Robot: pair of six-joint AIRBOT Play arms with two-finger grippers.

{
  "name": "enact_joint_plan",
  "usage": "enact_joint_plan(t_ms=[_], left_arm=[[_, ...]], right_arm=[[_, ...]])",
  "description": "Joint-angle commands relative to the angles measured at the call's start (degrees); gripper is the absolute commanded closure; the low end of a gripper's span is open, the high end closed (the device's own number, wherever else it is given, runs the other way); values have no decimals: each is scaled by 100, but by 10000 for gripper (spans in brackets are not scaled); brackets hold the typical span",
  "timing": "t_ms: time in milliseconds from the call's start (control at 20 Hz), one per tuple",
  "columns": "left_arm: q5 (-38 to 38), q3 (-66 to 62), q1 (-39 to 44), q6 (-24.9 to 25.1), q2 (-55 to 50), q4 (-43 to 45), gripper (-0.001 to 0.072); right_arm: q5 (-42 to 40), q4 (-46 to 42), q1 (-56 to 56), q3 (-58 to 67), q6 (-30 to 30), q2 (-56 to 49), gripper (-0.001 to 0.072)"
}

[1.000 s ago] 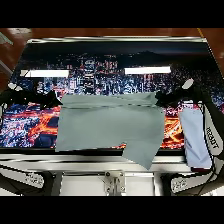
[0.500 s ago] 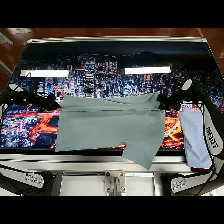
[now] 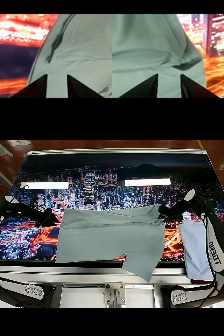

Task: Fold the shirts.

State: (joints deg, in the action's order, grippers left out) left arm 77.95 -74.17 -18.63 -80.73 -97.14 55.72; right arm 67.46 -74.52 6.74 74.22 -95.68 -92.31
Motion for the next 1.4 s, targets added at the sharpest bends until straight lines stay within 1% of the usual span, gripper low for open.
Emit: enact_joint_plan(t_ms=[0,50,100,150,250,300,350,500,600,650,700,900,1050,1150,1200,1300,1350], left_arm=[[804,-63,-326,229,354,94,360],[960,-59,-407,227,518,273,230],[1143,7,-472,234,704,527,127],[1311,138,-525,330,870,769,99],[1440,785,-625,356,1244,1123,99],[1353,1235,-682,358,1421,1117,100],[1193,1720,-721,365,1587,1119,103],[710,2994,-752,756,1928,1117,118],[520,3436,-752,920,1958,1117,120],[417,3560,-752,922,1958,1117,153],[352,3646,-752,970,1958,1115,221],[195,3930,-752,1147,1956,1067,214],[-79,4079,-750,1215,1954,695,197],[-323,4256,-715,1217,1921,330,198],[-479,4343,-684,1215,1904,240,211],[-732,4424,-634,1211,1902,179,382],[-754,4417,-636,1211,1904,144,507]], right_arm=[[883,-575,0,7,326,431,302],[1252,-1008,-2,4,402,560,302],[1631,-1388,0,-7,496,669,301],[1862,-1602,2,-66,634,772,301],[1814,-1513,114,-442,697,1049,295],[1652,-1327,203,-710,656,1172,158],[1440,-1078,306,-1023,654,1276,70],[1202,-376,505,-1631,837,1331,70],[1075,-247,505,-1825,938,1331,70],[1001,-210,494,-1875,933,1331,70],[955,-166,494,-1886,933,1331,70],[894,-24,494,-1886,927,1331,70],[903,116,494,-1886,911,1331,70],[901,251,494,-1886,911,1331,70],[903,299,494,-1886,909,1331,71],[935,398,494,-1886,907,1331,71],[977,415,494,-1886,907,1331,70]])
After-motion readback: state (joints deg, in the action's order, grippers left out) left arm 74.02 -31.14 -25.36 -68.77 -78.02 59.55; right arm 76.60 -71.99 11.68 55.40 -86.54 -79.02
